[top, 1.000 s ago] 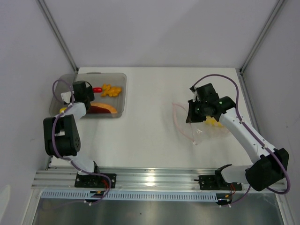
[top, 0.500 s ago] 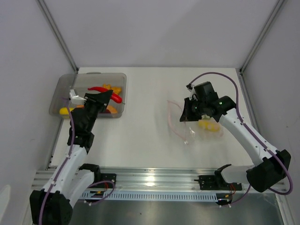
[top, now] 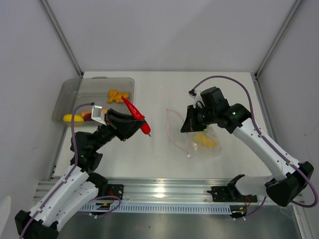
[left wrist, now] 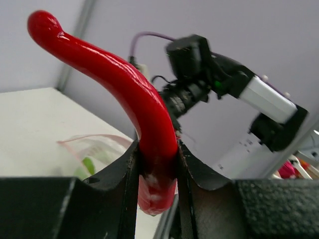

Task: Place the food in the zip-top bag and seal the zipper
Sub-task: Place the fake vegetable in the zipper food storage bag.

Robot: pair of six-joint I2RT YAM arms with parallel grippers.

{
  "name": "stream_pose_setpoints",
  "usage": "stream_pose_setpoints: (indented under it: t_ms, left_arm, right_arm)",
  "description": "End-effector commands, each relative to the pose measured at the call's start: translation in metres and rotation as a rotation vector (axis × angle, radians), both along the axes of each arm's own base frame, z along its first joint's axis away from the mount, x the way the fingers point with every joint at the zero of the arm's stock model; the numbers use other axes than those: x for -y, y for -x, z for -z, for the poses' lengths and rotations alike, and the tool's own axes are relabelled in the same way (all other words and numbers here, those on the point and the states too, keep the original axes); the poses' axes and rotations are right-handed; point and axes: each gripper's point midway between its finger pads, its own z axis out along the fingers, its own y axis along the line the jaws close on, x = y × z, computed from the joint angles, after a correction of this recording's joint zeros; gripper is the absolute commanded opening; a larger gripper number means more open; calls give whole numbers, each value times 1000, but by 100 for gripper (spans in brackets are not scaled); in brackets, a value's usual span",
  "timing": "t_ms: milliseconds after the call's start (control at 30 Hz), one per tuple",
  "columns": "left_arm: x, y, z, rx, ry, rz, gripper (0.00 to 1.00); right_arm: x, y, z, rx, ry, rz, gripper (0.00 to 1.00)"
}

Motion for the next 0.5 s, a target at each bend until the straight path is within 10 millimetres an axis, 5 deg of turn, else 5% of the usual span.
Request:
stream_pose_setpoints:
  t_ms: [0, 267, 467]
  left_arm:
    - [19, 39, -21, 212, -47, 129, 1]
    - [47, 51, -33, 313, 17, 143, 1]
    - [62, 36, -31, 284, 77, 71, 1]
  right_arm:
    - [-12, 13, -29, 31, -82, -49, 0]
    - [-19, 19, -38, 23, -127, -77, 0]
    - [-23, 22, -51, 18, -168, -89, 0]
